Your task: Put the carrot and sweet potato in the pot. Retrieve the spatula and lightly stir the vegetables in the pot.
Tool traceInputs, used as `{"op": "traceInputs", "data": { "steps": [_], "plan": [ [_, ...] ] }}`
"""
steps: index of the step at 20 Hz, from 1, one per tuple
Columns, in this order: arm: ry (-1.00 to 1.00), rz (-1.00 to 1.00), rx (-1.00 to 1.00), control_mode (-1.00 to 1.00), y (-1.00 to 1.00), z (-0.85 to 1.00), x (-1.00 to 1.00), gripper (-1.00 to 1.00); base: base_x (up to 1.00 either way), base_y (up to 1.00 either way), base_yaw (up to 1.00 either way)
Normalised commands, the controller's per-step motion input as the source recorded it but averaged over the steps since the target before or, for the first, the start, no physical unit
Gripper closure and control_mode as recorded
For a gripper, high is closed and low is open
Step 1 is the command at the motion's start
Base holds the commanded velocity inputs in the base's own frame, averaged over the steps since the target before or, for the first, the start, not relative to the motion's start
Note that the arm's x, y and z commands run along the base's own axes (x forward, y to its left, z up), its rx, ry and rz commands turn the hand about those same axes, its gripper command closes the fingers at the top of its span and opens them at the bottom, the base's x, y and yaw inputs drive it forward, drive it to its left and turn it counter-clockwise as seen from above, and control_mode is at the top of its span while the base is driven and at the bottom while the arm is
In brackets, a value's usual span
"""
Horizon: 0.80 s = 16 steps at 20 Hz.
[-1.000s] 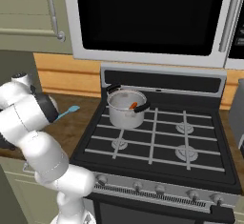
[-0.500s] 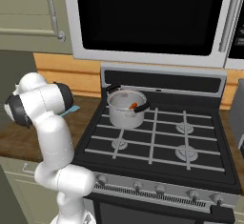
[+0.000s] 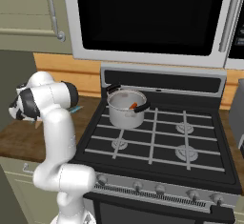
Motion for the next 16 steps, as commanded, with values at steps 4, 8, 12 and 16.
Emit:
{"op": "traceInputs", "data": {
  "steps": [4,8,12,16],
  "plan": [
    [0.0,0.0,0.0,-1.0,0.0,-0.21,-0.11,1.0,0.0,0.0,0.0],
    [-0.04,-0.01,0.0,-1.0,-0.04,0.0,-0.34,1.0,0.0,0.0,0.0],
    [-0.18,-0.03,0.0,-1.0,-0.31,0.22,-0.65,1.0,0.0,0.0,0.0],
    [-0.37,-0.05,0.0,-1.0,-0.6,0.91,-0.93,1.0,0.0,0.0,0.0]
  ]
}}
